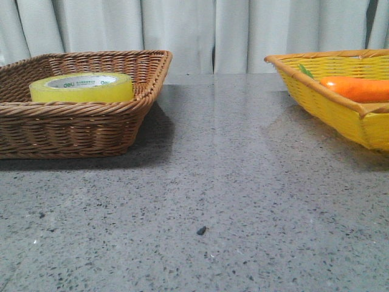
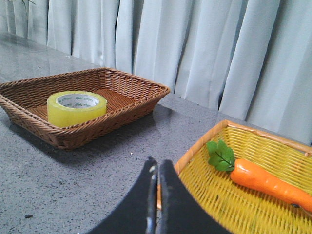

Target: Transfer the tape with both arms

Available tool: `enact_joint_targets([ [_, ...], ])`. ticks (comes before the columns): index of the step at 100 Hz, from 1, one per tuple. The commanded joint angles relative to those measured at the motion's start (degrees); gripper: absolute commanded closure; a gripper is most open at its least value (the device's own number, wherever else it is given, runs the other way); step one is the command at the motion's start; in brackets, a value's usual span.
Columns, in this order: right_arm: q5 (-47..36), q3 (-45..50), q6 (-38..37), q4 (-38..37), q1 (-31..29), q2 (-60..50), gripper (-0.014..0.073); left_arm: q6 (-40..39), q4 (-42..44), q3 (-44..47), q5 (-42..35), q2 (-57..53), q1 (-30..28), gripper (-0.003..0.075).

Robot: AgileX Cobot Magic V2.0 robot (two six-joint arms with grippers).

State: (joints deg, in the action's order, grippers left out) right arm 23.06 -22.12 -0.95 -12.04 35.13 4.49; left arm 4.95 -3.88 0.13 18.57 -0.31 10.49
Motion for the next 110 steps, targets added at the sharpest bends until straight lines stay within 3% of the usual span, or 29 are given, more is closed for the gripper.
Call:
enact_joint_targets([
  [1, -4.33, -1.42, 0.03, -1.13, -0.12, 0.67, 0.0666, -0.46, -0.45, 0.64, -3.37, -1.74, -0.12, 0.0741],
  [52, -4.43, -1.26, 0.03, -1.13, -0.12, 0.54, 0.0666, -0.46, -0.45, 0.64, -3.37, -1.74, -0.12, 0.0741],
  [64, -5.74, 0.46, 0.03, -1.13, -2.71, 0.29, 0.0666, -0.46, -0.45, 0.64, -3.37, -1.74, -0.12, 0.0741],
  [82, -18.41, 7.12, -0.11, -1.09, -12.63, 0.29, 0.0668, -0.46, -0.45, 0.64, -3.37, -1.74, -0.12, 0.0741],
  [110, -42.9, 20.32, -0.11, 8.73, -30.18, 0.29, 0.0668, -0.46, -0.45, 0.64, -3.37, -1.74, -0.12, 0.0741],
])
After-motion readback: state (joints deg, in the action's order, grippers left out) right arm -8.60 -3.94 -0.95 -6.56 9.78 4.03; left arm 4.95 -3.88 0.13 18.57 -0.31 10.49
